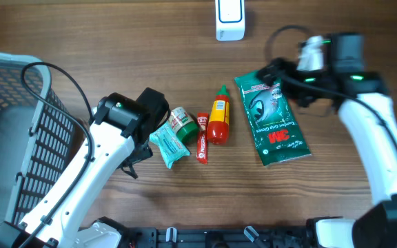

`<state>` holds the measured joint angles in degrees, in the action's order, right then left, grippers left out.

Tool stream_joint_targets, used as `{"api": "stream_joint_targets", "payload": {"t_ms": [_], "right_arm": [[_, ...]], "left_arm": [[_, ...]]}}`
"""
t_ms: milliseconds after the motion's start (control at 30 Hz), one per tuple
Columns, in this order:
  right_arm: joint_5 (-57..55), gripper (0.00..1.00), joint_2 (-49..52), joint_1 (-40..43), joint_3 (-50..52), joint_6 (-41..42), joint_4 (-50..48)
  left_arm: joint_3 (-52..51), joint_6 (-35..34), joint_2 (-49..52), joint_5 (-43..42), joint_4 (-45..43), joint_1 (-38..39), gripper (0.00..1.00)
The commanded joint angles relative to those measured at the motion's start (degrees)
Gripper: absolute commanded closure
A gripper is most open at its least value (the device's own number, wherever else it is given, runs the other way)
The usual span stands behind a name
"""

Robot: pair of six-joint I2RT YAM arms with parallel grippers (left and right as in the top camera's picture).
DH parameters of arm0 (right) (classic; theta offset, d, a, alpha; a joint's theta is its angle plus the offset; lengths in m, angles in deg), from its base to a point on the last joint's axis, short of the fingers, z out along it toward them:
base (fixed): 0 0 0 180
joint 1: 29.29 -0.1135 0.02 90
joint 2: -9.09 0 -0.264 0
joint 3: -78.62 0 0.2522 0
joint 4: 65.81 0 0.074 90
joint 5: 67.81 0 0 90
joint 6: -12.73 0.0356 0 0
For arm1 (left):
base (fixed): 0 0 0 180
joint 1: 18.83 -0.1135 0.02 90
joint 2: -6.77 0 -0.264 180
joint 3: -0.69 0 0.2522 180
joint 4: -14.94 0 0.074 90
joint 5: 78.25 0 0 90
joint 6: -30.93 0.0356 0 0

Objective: Scan the item barcode
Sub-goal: 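Move the right gripper to the chili sauce bottle and grasp it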

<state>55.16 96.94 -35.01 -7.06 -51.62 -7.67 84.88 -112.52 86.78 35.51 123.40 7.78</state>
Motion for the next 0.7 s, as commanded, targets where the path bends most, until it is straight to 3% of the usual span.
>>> {"api": "stream_joint_targets", "payload": {"t_ms": [0, 267, 500, 667], "right_arm": [[-0.35, 0.0, 3.39, -7.63, 0.59, 0.63, 0.02], [-3.34, 0.0, 7.26, -14.88, 3.72, 11.32, 0.9], [3.8, 0.0, 15.93, -15.04, 12.74, 18.03, -15.5], [2.64, 0.02, 22.4, -16.79, 12.81, 19.89, -17.73]], "left_arm": [[-0.02, -0.98, -0.61, 0.76, 0.02, -0.2, 0.0], [0.0, -0.96, -0.61, 0.76, 0.02, -0.2, 0.0], [0.0, -0.98, -0.61, 0.74, 0.02, -0.2, 0.0], [0.0, -0.96, -0.61, 0.74, 0.02, -0.2, 0.0]]}}
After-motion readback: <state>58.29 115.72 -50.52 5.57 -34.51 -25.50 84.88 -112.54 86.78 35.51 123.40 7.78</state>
